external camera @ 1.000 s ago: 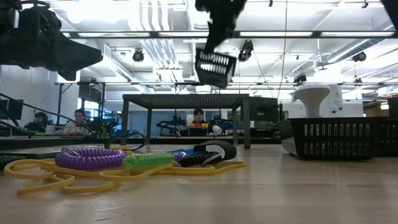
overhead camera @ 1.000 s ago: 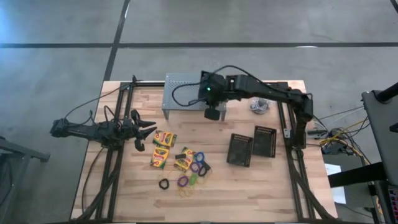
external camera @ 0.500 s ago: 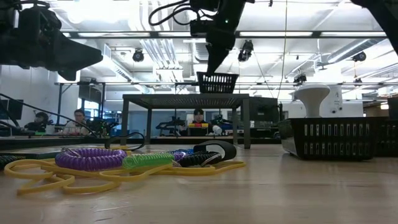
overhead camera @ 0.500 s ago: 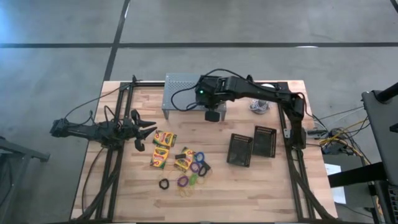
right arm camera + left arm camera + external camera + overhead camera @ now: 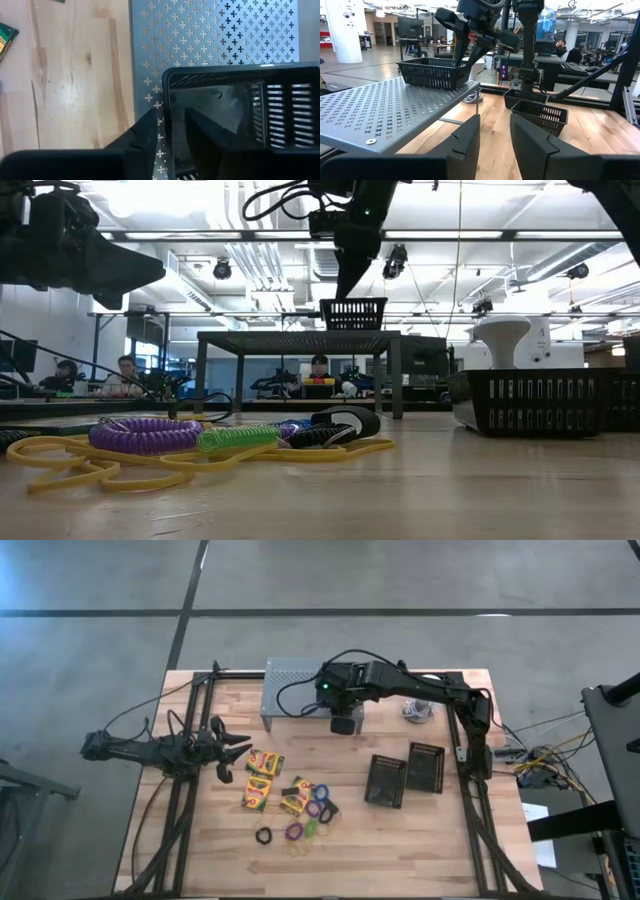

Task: Pick & Place Office Desk Supplies
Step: Put the left black bin on the shelf

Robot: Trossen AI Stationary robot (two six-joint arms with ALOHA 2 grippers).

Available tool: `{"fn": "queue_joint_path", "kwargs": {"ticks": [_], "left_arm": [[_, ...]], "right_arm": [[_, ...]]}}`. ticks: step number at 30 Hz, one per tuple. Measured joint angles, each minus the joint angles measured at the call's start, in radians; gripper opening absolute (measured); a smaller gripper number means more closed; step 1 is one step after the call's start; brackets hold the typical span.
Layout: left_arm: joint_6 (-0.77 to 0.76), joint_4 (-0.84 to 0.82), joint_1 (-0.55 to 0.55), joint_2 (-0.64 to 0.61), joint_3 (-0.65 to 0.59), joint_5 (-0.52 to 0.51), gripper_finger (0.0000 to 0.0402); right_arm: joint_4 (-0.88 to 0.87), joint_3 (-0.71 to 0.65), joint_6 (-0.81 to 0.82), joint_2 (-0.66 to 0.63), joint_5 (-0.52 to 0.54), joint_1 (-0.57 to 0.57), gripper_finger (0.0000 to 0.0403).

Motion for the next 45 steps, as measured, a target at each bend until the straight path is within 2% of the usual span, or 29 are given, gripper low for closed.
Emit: {"fn": "queue_joint_path", "kwargs": {"ticks": [4,8,12,16,20,24,28,30,34,38,41,45], "left_arm": [[0.0,0.0,0.0,0.0,0.0,0.0,0.0113],[0.0,0.0,0.0,0.0,0.0,0.0,0.0113],[0.0,0.0,0.0,0.0,0.0,0.0,0.0113],[0.0,0.0,0.0,0.0,0.0,0.0,0.0113],[0.0,0.0,0.0,0.0,0.0,0.0,0.0113],[0.0,0.0,0.0,0.0,0.0,0.0,0.0113],[0.0,0.0,0.0,0.0,0.0,0.0,0.0113],[0.0,0.0,0.0,0.0,0.0,0.0,0.0113],[0.0,0.0,0.0,0.0,0.0,0.0,0.0113],[0.0,0.0,0.0,0.0,0.0,0.0,0.0113],[0.0,0.0,0.0,0.0,0.0,0.0,0.0113],[0.0,0.0,0.0,0.0,0.0,0.0,0.0113]], "right_arm": [[-0.006,0.015,0.012,0.0,0.0,0.004,0.015],[-0.062,0.087,0.058,0.0,0.0,0.026,0.0172],[-0.168,0.18,0.144,-0.004,0.0,0.076,0.018],[-0.287,0.184,0.25,-0.01,0.001,0.18,0.0175],[-0.345,0.083,0.394,-0.022,-0.003,0.313,0.017],[-0.365,-0.055,0.609,-0.043,-0.011,0.437,0.0167],[-0.343,-0.184,0.826,-0.072,-0.122,0.517,0.0184],[-0.294,-0.254,0.883,-0.086,-0.158,0.553,0.02],[-0.196,-0.369,0.894,-0.093,-0.178,0.615,0.0235],[-0.128,-0.483,0.881,-0.098,-0.17,0.63,0.0263],[-0.068,-0.552,0.834,-0.098,-0.162,0.626,0.0267],[-0.004,-0.592,0.8,-0.099,-0.161,0.613,0.0248]]}}
